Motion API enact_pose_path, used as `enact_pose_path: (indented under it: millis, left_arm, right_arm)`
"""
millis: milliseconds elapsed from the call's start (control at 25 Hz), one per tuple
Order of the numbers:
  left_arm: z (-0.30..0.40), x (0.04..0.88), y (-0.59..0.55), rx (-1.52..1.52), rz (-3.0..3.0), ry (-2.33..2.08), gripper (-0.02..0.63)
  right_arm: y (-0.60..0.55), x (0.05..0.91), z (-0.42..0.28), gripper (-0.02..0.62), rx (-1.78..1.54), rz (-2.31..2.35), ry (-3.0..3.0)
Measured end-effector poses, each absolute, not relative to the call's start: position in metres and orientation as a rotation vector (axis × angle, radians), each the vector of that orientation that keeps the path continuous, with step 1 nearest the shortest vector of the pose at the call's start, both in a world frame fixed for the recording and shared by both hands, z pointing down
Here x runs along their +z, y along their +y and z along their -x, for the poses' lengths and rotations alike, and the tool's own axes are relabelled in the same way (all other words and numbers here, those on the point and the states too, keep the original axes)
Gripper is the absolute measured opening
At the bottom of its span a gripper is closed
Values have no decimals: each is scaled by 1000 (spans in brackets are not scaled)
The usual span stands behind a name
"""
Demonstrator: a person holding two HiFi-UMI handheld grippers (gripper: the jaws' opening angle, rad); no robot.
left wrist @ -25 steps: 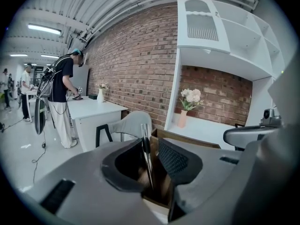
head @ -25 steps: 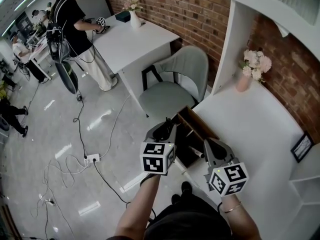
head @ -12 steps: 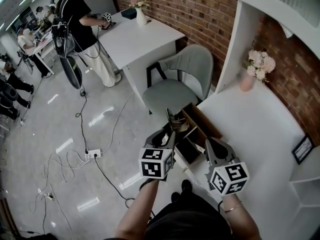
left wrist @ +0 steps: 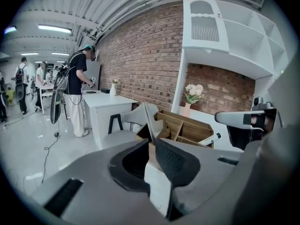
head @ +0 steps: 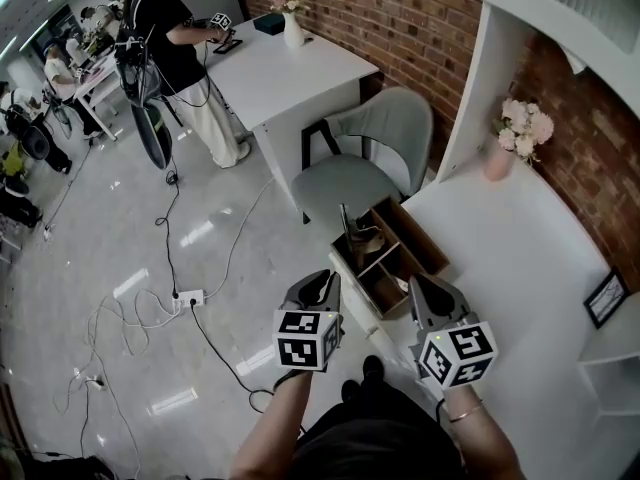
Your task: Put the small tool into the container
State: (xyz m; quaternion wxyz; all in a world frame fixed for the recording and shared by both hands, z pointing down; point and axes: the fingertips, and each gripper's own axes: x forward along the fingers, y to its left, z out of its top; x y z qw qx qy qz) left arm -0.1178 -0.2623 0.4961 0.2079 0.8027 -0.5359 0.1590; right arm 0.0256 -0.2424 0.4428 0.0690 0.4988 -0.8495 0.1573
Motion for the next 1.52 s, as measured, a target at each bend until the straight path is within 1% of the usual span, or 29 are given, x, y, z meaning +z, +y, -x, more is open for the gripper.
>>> enact_pose_path:
  millis: [520, 920, 1520]
  left_arm:
    - [150, 475, -210, 341, -2213, -1569, 9]
    - [168, 460, -186, 273, -2197, -1615, 9]
    - [177, 451, -173, 235, -2197, -1623, 9]
  right_arm:
    - [-206, 445, -7, 5, 449, -1452, -2554]
    - [-187, 444, 5, 5, 429, -1404, -2576]
    - [-179, 437, 1, 5, 403, -1456, -2561]
